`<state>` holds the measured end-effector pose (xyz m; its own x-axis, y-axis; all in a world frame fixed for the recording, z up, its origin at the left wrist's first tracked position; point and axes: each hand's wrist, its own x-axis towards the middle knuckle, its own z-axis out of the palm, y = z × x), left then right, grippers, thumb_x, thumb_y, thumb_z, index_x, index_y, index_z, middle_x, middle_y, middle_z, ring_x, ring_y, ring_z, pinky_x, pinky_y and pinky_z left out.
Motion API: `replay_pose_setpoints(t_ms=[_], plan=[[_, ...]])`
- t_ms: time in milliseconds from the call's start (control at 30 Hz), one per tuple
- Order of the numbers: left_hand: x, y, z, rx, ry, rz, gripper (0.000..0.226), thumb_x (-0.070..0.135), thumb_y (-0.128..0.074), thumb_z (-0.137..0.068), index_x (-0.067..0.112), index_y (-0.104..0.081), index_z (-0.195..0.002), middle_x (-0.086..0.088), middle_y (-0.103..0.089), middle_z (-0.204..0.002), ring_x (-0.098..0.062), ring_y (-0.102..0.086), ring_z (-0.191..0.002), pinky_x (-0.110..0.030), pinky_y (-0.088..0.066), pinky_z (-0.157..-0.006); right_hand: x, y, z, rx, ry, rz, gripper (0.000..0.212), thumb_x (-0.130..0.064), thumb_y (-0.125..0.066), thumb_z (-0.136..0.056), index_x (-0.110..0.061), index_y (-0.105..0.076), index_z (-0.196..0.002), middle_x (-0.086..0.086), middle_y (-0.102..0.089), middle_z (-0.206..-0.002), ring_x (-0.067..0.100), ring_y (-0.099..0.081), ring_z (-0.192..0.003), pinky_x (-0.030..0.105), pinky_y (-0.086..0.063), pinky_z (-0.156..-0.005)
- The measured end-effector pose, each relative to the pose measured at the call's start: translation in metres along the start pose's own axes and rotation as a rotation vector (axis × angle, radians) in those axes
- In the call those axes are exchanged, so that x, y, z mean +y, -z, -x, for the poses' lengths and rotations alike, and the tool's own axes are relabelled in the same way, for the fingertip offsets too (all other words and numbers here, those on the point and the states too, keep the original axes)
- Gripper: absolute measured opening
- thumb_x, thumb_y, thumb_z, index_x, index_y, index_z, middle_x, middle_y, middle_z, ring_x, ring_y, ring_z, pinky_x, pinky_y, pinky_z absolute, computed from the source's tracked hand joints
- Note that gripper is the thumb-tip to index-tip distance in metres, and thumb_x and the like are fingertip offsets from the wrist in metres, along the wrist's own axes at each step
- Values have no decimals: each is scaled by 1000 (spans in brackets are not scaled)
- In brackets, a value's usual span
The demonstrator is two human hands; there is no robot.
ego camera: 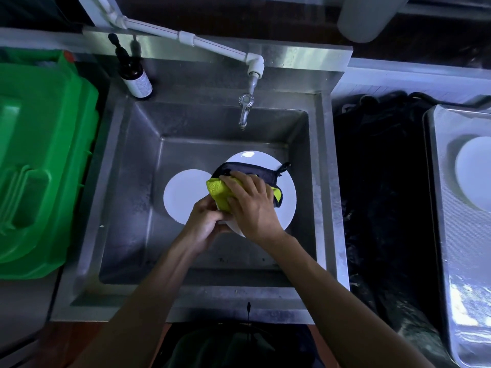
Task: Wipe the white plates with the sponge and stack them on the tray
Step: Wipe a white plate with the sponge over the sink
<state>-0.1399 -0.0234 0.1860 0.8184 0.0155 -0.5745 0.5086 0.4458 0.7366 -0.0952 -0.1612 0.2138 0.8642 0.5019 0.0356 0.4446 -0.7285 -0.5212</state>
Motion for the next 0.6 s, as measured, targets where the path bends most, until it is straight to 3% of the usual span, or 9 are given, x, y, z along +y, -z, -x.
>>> replay_pose_setpoints(t_ms=[200,367,467,600], plan=[[-2,2,2,-15,33,-46,38,-10,-55,-67,3,-66,-100,-17,-56,-91,-31,-56,-83,-48,-59,-72,4,4,3,-27,7,17,53,-43,-34,-97,-28,-51,-144,0,-49,-148,31,-46,-128,54,-36,-101],[7,-1,4,5,54,-63,41,-3,-59,-65,16,-74,-98,-9,-69,-88,-20,-69,-77,-40,-57,-64,11,8,-20,41,-12,56,42,-32,-45,-103,-29,-49,-145,-2,-44,-151,30,-41,-130,55,-33,-102],[10,-2,4,52,65,-56,46,-1,-62,-63,16,-75,-104,-12,-73,-101,-26,-71,-88,-42,-58,-67,18,13,-35,61,-30,66,42,-32,-46,-104,-29,-47,-146,-2,-41,-153,30,-39,-131,53,-32,-102],[12,-2,7,99,56,-40,50,0,-63,-61,21,-76,-105,-11,-75,-106,-25,-73,-88,-40,-58,-67,32,17,-48,80,-116,84,43,-33,-43,-105,-32,-43,-148,-6,-37,-155,28,-37,-131,51,-31,-102]])
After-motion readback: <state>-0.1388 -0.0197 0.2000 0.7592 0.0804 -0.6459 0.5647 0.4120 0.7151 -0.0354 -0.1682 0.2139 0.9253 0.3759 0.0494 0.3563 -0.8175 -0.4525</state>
